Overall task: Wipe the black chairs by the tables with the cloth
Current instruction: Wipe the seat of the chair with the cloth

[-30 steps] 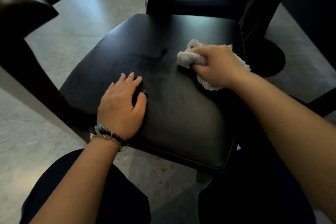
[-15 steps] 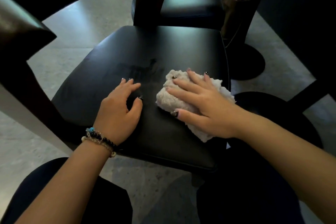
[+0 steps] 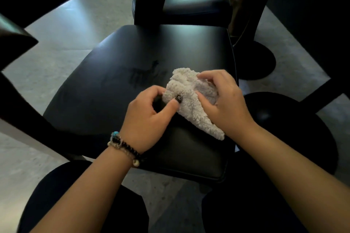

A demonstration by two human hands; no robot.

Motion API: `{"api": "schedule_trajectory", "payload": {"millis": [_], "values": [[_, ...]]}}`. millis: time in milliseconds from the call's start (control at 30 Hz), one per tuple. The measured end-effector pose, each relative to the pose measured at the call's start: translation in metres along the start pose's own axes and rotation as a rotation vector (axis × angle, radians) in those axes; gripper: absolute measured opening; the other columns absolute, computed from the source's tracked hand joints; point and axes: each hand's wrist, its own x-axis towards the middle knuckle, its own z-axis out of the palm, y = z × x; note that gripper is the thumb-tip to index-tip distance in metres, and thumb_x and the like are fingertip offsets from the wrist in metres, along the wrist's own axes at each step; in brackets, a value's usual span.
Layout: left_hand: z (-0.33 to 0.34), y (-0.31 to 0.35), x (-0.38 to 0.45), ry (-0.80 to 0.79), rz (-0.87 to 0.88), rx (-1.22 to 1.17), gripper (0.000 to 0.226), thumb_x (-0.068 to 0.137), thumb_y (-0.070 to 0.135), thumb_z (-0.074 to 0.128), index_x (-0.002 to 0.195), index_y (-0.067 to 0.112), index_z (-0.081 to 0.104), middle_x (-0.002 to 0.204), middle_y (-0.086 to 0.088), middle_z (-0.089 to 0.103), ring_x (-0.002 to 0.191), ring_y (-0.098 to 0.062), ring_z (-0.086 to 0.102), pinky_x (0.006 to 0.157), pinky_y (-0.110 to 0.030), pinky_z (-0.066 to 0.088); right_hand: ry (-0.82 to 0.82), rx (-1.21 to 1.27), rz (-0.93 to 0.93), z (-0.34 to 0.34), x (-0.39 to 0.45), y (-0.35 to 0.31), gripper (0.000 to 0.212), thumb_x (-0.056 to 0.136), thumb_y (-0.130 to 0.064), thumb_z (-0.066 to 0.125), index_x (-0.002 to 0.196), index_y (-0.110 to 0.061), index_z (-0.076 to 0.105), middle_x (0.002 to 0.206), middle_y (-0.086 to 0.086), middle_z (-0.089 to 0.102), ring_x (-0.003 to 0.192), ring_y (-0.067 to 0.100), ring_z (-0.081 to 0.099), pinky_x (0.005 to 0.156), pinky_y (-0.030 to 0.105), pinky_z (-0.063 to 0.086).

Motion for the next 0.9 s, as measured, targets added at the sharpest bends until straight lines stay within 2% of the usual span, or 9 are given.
{"api": "schedule_trajectory", "payload": {"millis": [133,267,367,433,533,600,700,800,900], "values": [[0.003,0.028,0.011,0.059,-0.21,-0.205,0.029,0.065,0.038,0.073,0.081,0.016,0.063,0.068,-0.004,0.071,0.067,-0.022,0.07,0.066,-0.038,0.057,0.224,0.049,-0.098,-0.013,0.0,-0.006,0.014,0.086,-0.003,0.065,0.101,-0.003,0.066,0.1,0.004,0.064,0.096,0.019,0.06,0.087,0.026,0.046],[-0.011,0.023,0.007,-0.067,-0.383,-0.144,0.033,0.068,0.041,0.071,0.085,0.014,0.061,0.06,0.0,0.071,0.052,-0.015,0.069,0.048,-0.024,0.053,-0.275,0.072,-0.029,-0.008,-0.006,-0.02,0.042,0.089,-0.041,0.057,0.121,-0.015,0.064,0.117,0.001,0.062,0.115,0.016,0.054,0.102,0.034,0.041],[-0.028,-0.004,-0.003,0.123,-0.272,0.106,0.018,0.083,0.036,0.063,0.079,0.019,0.062,0.059,0.006,0.07,0.056,-0.008,0.068,0.068,-0.03,0.055,-0.482,-0.255,-0.089,0.0,-0.006,-0.025,0.059,0.085,-0.062,0.054,0.134,-0.03,0.057,0.137,-0.003,0.049,0.134,0.019,0.036,0.114,0.058,0.021],[-0.041,-0.023,-0.005,0.275,-0.108,0.256,0.01,0.087,0.03,0.061,0.082,0.022,0.061,0.067,0.01,0.07,0.066,-0.001,0.066,0.073,-0.025,0.051,-0.517,-0.3,-0.073,0.004,-0.001,-0.027,0.056,0.085,-0.059,0.053,0.136,-0.034,0.054,0.144,-0.002,0.045,0.139,0.021,0.03,0.113,0.064,0.017],[-0.052,-0.047,-0.004,0.33,0.081,0.312,0.014,0.09,0.027,0.056,0.101,0.021,0.062,0.097,0.007,0.067,0.085,-0.008,0.063,0.076,-0.014,0.044,-0.47,-0.265,-0.095,0.007,0.001,-0.026,0.047,0.085,-0.04,0.059,0.13,-0.025,0.062,0.138,0.006,0.052,0.132,0.028,0.044,0.107,0.054,0.034],[-0.054,-0.06,-0.004,0.339,0.156,0.323,0.031,0.088,0.024,0.053,0.117,0.012,0.06,0.119,0.0,0.062,0.109,-0.013,0.058,0.092,-0.016,0.039,-0.445,-0.202,-0.074,0.009,-0.001,-0.027,0.043,0.082,-0.026,0.065,0.126,-0.021,0.065,0.133,0.006,0.056,0.125,0.027,0.051,0.102,0.048,0.042],[-0.047,-0.072,-0.002,0.332,0.106,0.333,0.066,0.088,0.03,0.052,0.146,0.005,0.031,0.156,0.005,0.023,0.138,-0.004,0.022,0.118,-0.039,0.023,-0.398,-0.126,-0.017,0.012,0.0,-0.03,0.041,0.077,-0.009,0.064,0.117,-0.017,0.069,0.126,-0.001,0.062,0.116,0.023,0.058,0.095,0.044,0.049],[-0.045,-0.081,0.002,0.346,0.059,0.414,0.078,0.091,0.046,0.042,0.153,0.012,0.009,0.162,-0.005,-0.004,0.14,0.004,-0.005,0.12,-0.048,0.006,-0.254,-0.005,-0.005,0.017,0.007,-0.041,0.034,0.072,0.0,0.065,0.103,-0.013,0.074,0.107,-0.001,0.07,0.102,0.018,0.065,0.092,0.035,0.05],[-0.047,-0.084,0.002,0.378,0.075,0.329,0.074,0.092,0.046,0.035,0.153,0.011,0.011,0.162,-0.009,-0.001,0.138,0.011,-0.007,0.119,-0.052,0.011,-0.206,0.122,-0.033,0.03,0.017,-0.061,0.033,0.074,-0.013,0.065,0.107,-0.015,0.071,0.101,-0.004,0.069,0.098,0.014,0.062,0.09,0.023,0.045]]}}
